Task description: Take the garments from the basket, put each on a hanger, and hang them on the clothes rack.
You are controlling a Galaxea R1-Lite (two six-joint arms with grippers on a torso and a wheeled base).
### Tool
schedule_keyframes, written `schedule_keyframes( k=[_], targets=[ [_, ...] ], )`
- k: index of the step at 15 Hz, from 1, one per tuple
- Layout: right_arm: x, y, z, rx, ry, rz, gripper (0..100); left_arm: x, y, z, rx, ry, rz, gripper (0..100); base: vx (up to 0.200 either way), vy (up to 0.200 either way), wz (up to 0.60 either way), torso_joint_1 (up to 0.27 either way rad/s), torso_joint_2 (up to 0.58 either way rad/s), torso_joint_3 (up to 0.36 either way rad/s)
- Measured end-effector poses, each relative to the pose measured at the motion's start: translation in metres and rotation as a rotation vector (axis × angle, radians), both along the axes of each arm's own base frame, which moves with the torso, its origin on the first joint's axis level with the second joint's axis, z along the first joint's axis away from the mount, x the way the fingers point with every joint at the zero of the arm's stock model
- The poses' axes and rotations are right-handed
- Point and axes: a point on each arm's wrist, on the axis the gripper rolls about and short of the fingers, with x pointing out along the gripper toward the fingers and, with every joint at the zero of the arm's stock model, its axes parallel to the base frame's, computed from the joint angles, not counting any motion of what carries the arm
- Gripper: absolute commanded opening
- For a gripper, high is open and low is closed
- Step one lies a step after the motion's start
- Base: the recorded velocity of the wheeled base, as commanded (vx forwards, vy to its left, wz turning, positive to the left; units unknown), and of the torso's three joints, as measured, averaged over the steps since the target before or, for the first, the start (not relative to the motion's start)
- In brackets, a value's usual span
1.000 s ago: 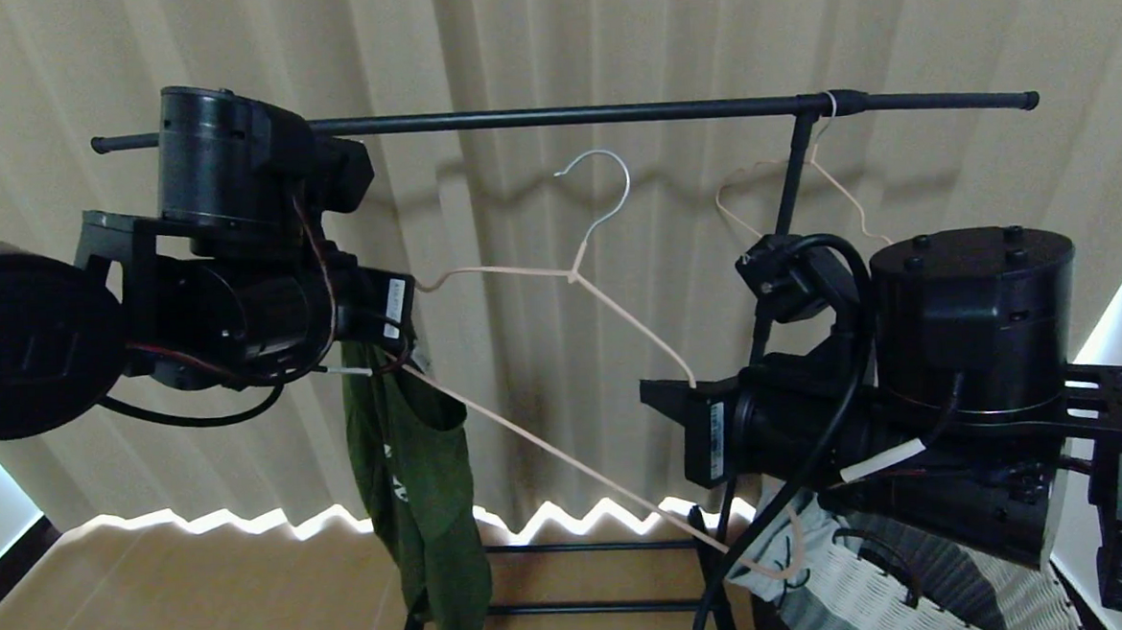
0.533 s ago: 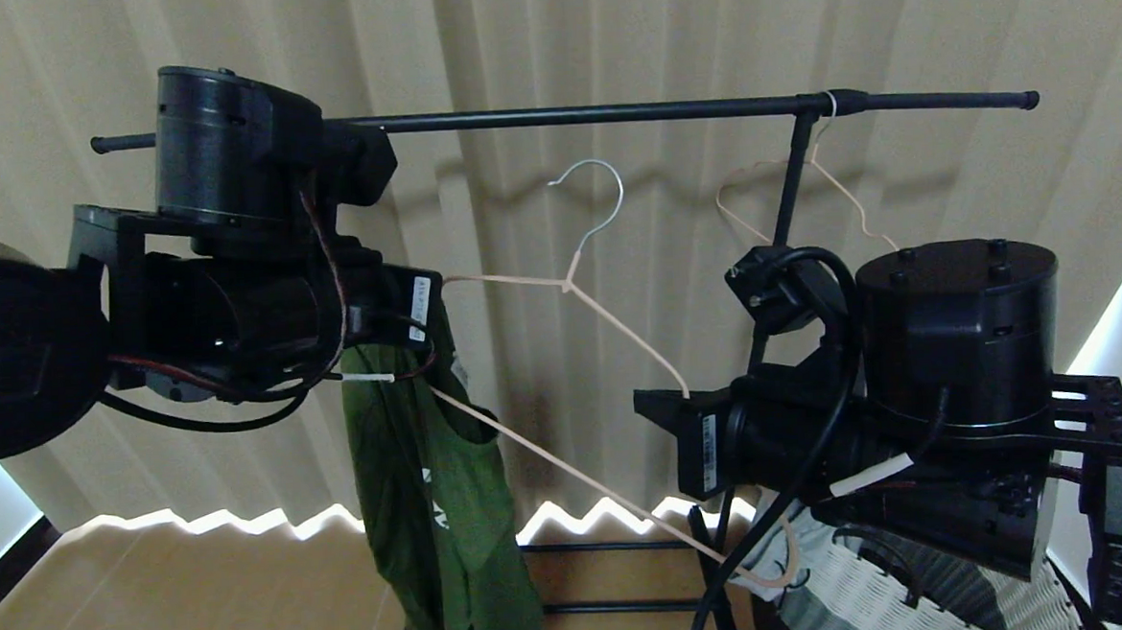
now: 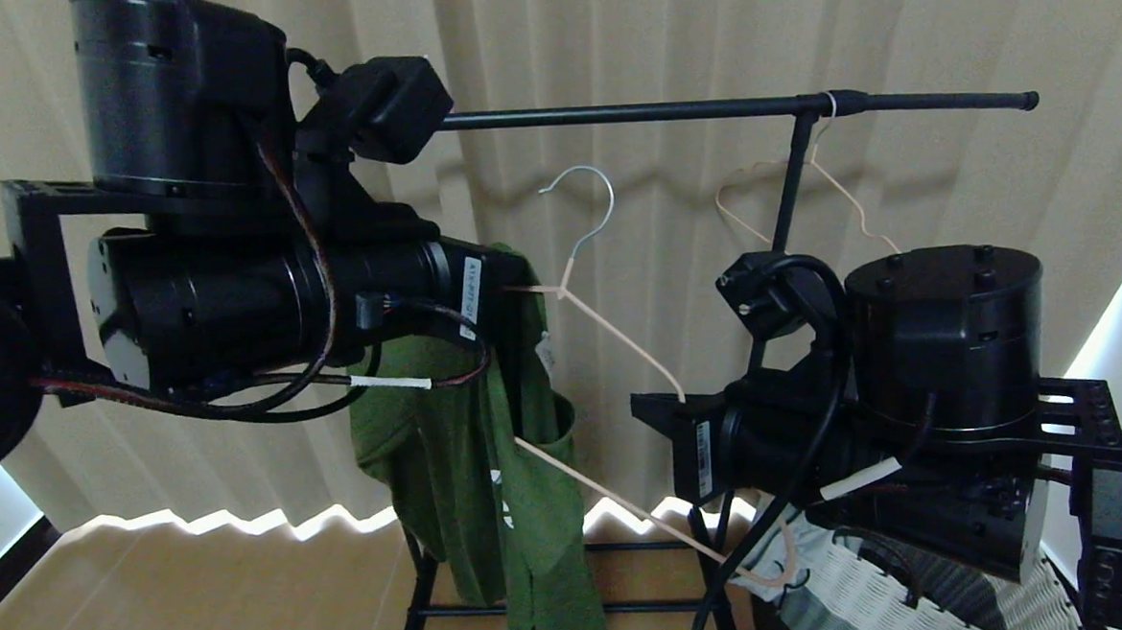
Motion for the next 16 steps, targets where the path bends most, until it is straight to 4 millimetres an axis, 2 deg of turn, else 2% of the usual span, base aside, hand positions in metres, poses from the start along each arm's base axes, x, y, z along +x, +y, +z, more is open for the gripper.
schedule_keyframes(
  k=[6, 7, 13, 16],
  targets=[
    [-0.001, -0.001, 0.003, -0.015, -0.022, 0.010, 0, -0.013, -0.004, -0.008, 0.026, 0.003, -0.059, 0, 0.000, 0.000, 0.00, 0.000, 0.00, 0.000],
    [-0.001, -0.002, 0.003, -0.014, -0.024, 0.010, 0, -0.015, -0.003, -0.008, 0.025, -0.003, -0.061, 100, 0.000, 0.000, 0.00, 0.000, 0.00, 0.000],
    [-0.005, -0.008, 0.011, -0.019, -0.061, 0.015, 0, -0.031, 0.009, -0.002, 0.004, -0.027, -0.186, 100, 0.000, 0.000, 0.00, 0.000, 0.00, 0.000],
    [-0.002, -0.027, 0.014, -0.098, -0.126, -0.001, 0, -0.026, 0.022, -0.004, 0.047, -0.140, -0.161, 100, 0.000, 0.000, 0.00, 0.000, 0.00, 0.000]
  ],
)
